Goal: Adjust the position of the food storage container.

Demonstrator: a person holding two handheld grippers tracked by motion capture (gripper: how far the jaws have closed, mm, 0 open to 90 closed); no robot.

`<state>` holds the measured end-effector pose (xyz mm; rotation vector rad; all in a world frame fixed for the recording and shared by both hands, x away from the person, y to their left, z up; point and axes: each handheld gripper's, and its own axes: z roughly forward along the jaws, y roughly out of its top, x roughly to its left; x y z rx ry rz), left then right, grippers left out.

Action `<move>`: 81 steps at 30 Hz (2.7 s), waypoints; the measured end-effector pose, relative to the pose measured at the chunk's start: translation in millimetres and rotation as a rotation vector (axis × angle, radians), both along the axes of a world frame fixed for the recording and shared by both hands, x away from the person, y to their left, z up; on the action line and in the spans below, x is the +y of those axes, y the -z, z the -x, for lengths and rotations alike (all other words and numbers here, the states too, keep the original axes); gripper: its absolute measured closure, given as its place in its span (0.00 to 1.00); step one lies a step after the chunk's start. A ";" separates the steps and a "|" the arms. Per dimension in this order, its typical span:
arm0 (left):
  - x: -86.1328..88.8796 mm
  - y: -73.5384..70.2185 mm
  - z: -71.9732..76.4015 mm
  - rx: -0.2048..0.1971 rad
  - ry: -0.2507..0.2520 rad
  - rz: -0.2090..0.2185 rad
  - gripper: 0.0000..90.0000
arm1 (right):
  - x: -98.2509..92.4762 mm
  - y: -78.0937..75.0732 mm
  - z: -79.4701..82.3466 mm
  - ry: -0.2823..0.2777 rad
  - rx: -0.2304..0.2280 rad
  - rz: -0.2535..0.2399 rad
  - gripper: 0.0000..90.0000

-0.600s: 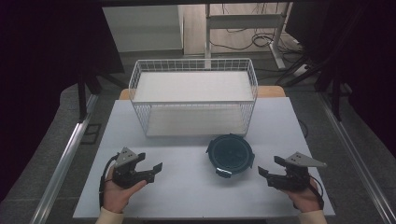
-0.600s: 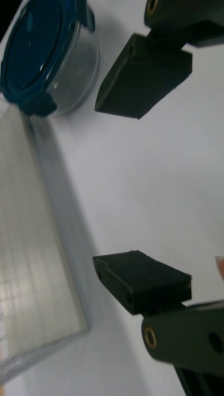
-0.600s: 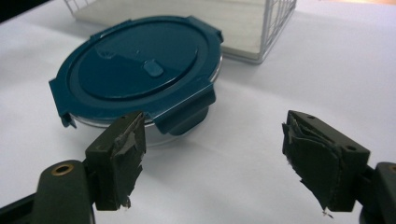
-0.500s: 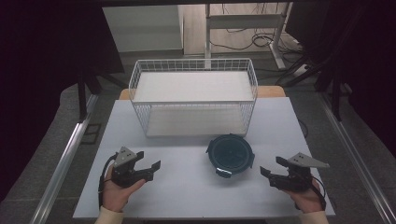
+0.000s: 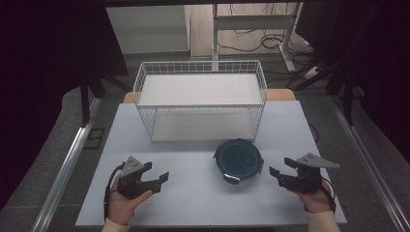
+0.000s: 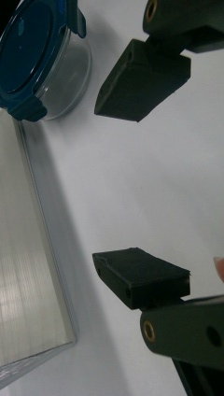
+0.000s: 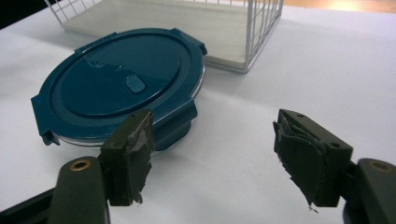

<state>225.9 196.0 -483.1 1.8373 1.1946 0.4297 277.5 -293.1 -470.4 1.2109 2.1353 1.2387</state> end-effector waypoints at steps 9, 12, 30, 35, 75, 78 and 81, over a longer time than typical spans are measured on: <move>-3.8 -5.7 5.3 -0.014 -0.010 -0.014 0.28 | 1.6 -3.0 -4.9 -0.013 0.026 -0.036 0.44; -6.4 -6.1 4.7 -0.013 -0.009 -0.023 0.28 | 1.7 -2.6 -8.5 -0.034 0.049 -0.033 0.52; -15.5 -9.5 11.2 -0.023 -0.004 -0.058 0.27 | 18.8 -27.3 -51.3 -0.066 0.071 0.068 0.99; -24.3 -11.2 9.5 -0.031 0.019 -0.078 0.27 | 17.0 -23.4 -62.2 -0.047 0.090 0.083 1.00; -17.2 -8.1 7.9 -0.032 -0.065 -0.098 0.28 | 64.1 -2.1 -113.6 -0.161 0.168 0.274 1.00; -17.1 -8.8 8.0 -0.035 -0.071 -0.096 0.28 | 64.9 -2.5 -113.9 -0.160 0.171 0.282 1.00; -17.2 -8.6 7.6 -0.034 -0.073 -0.098 0.28 | 67.1 1.0 -114.7 -0.160 0.180 0.308 1.00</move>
